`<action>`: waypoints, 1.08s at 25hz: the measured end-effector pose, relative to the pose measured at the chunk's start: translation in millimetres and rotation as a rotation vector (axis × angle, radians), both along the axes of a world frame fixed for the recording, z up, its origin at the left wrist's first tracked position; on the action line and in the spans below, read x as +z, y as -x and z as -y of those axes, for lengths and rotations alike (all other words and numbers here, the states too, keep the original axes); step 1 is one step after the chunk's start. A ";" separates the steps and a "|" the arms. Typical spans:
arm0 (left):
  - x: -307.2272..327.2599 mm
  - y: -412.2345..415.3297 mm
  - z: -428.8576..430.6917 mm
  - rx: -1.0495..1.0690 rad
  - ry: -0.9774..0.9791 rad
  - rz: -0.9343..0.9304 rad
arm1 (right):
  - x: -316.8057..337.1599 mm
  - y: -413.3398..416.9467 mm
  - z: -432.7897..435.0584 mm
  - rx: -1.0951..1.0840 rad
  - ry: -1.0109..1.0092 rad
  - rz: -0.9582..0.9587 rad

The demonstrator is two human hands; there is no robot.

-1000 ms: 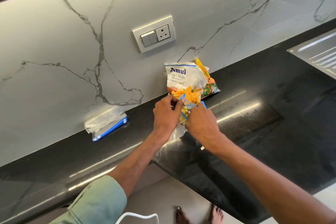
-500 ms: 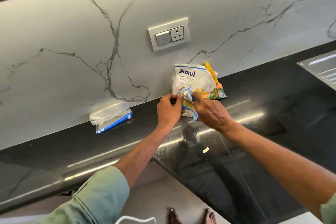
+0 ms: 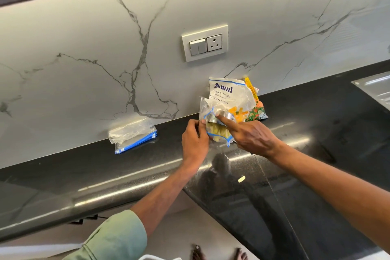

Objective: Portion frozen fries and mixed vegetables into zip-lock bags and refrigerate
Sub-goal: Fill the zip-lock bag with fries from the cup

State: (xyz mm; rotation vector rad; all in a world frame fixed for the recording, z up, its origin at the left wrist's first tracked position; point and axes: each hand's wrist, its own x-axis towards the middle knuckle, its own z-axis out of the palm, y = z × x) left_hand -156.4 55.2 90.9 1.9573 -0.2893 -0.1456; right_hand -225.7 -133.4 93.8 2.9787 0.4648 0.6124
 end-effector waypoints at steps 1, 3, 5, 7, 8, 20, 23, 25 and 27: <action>0.4 2.0 -0.8 -0.005 0.009 0.025 | 0.6 -0.7 -1.8 0.013 0.033 0.023; 0.5 1.4 -1.1 -0.046 -0.003 0.096 | 5.5 -3.4 -5.6 -0.021 0.161 -0.007; -0.8 0.6 -3.9 -0.100 -0.054 0.134 | 8.4 -4.9 -9.9 -0.050 0.219 -0.012; -0.4 -0.8 -8.5 -0.120 -0.083 0.110 | 16.5 -6.4 -17.1 -0.058 0.229 -0.007; -1.3 -3.2 -8.8 -0.115 -0.070 0.057 | 20.6 -6.4 -21.5 -0.047 0.219 0.002; 5.1 -27.8 -16.9 0.084 0.103 -0.257 | 34.4 -24.3 -36.5 0.015 0.157 0.052; 7.6 -31.7 -16.7 0.128 0.196 -0.346 | 35.7 -20.9 -34.1 0.128 0.179 0.090; 6.5 -36.0 -16.7 0.168 0.315 -0.487 | 24.1 -21.9 -18.1 0.228 0.158 0.156; 4.3 -38.7 -17.8 0.169 0.299 -0.512 | 14.8 -24.0 -5.9 0.269 0.133 0.174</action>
